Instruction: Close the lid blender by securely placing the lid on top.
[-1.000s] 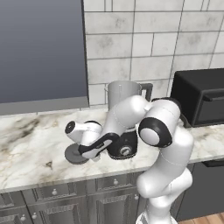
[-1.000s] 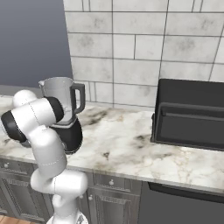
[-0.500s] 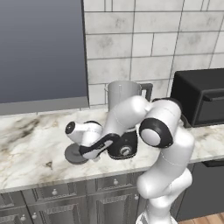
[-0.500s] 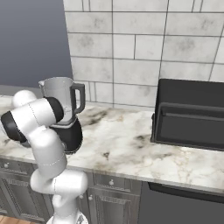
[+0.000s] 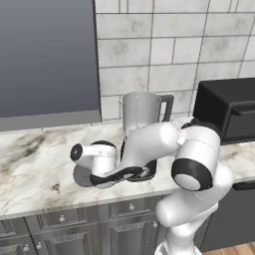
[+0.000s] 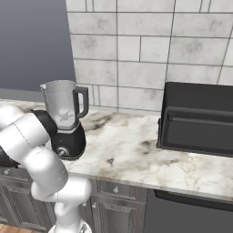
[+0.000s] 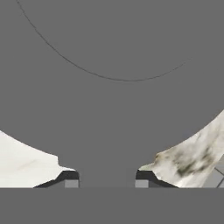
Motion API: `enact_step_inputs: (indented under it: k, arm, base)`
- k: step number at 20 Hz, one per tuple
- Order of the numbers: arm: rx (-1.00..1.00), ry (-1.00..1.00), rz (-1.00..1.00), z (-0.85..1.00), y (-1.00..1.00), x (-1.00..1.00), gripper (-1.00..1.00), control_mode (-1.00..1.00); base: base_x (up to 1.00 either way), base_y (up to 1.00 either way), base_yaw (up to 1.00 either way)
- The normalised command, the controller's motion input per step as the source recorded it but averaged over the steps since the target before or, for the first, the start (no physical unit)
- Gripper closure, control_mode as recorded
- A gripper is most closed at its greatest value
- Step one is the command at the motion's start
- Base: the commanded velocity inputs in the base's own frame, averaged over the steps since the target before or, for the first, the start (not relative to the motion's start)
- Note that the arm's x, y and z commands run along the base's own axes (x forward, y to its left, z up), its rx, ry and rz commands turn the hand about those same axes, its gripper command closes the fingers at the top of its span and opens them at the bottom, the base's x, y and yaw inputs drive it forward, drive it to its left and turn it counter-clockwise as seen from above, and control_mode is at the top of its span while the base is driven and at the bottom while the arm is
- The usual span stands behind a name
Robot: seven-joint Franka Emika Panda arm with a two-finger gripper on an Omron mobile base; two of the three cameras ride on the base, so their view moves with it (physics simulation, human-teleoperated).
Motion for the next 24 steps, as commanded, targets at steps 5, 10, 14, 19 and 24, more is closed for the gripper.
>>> enact_step_inputs:
  k: [5, 10, 14, 19, 24]
  arm:
    - [0.18, -0.02, 0.00, 0.97, -0.01, 0.06, 1.00, -1.00]
    - [0.21, -0.01, 0.00, 0.97, 0.00, 0.00, 1.00, -1.00]
    - [0.18, -0.22, 0.02, 0.34, 0.00, -0.47, 1.00, -1.00]
    - [0.11, -0.35, 0.00, 0.87, 0.00, -0.41, 1.00, -1.00]
    - [0.14, -0.32, 0.03, 1.00, -0.08, -0.20, 1.00, -1.00]
  base:
    - [0.00, 0.00, 0.00]
    - [0.00, 0.00, 0.00]
    - [0.00, 0.00, 0.00]
    - [0.00, 0.00, 0.00]
    - [0.00, 0.00, 0.00]
